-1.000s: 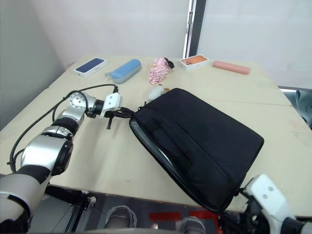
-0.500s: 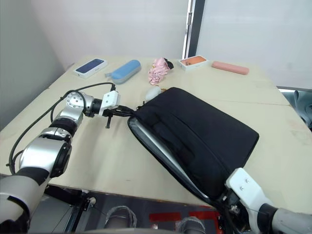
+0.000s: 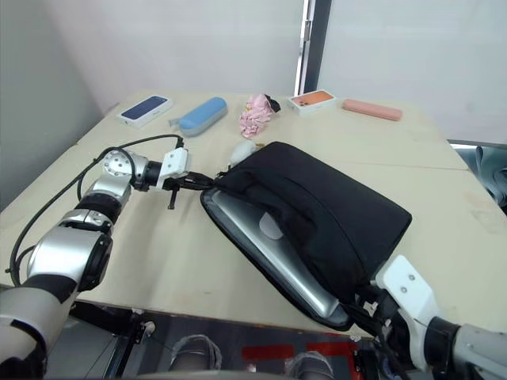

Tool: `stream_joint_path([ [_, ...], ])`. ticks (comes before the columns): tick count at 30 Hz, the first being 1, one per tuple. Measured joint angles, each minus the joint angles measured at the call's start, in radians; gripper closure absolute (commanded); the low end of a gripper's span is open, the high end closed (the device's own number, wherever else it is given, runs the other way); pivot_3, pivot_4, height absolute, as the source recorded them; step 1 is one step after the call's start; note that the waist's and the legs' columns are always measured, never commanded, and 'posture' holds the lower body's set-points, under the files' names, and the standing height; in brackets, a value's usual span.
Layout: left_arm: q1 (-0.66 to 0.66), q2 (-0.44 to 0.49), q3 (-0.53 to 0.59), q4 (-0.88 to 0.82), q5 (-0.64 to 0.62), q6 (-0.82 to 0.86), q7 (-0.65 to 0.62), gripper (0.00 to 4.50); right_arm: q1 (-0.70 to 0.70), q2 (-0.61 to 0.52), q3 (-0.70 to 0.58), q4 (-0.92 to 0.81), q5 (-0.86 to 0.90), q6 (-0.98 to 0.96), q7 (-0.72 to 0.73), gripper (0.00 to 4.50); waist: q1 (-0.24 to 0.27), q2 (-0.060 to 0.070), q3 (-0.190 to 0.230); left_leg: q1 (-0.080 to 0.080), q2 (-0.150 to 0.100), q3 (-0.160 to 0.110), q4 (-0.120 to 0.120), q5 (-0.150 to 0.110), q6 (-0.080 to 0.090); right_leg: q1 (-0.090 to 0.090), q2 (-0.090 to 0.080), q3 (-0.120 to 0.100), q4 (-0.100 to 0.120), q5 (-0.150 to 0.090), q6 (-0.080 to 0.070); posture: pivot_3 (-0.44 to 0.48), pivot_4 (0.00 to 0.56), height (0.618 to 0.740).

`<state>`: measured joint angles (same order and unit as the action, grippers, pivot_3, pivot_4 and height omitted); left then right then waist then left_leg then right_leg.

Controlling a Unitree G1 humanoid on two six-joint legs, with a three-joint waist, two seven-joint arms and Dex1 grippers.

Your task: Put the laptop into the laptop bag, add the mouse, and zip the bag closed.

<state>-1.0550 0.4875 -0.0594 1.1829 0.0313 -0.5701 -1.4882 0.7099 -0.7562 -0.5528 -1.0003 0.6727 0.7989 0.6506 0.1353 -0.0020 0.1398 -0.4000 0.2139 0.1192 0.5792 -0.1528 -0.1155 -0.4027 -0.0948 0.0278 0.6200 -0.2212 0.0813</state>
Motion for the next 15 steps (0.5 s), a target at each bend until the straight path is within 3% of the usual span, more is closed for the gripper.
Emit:
stream_joint_path([
  [4, 0.000, 0.003, 0.000, 0.000, 0.000, 0.002, -0.003, 4.50, -0.005, -0.005, 0.000, -0.001, -0.001, 0.009, -0.005, 2.84, 0.000, 0.000, 0.000, 0.000, 0.000, 0.000, 0.000, 0.000, 0.000, 0.000, 0.000, 0.000, 0.000, 0.000, 0.000, 0.000, 0.150, 0.740],
  [10, 0.000, 0.004, 0.000, -0.001, 0.000, 0.005, -0.005, 4.50, -0.021, 0.007, 0.000, 0.010, -0.009, 0.015, -0.023, 4.48, 0.000, 0.000, 0.000, 0.000, 0.000, 0.000, 0.000, 0.000, 0.000, 0.000, 0.000, 0.000, 0.001, 0.000, 0.000, 0.000, 0.150, 0.740],
  [15, 0.010, 0.006, -0.001, -0.001, 0.000, 0.008, -0.006, 4.50, 0.007, 0.018, -0.017, 0.011, -0.009, 0.012, -0.005, 4.48, 0.000, 0.000, 0.000, 0.000, 0.000, 0.000, 0.000, 0.000, 0.000, 0.000, 0.000, 0.000, 0.000, 0.000, 0.000, 0.000, 0.150, 0.740],
])
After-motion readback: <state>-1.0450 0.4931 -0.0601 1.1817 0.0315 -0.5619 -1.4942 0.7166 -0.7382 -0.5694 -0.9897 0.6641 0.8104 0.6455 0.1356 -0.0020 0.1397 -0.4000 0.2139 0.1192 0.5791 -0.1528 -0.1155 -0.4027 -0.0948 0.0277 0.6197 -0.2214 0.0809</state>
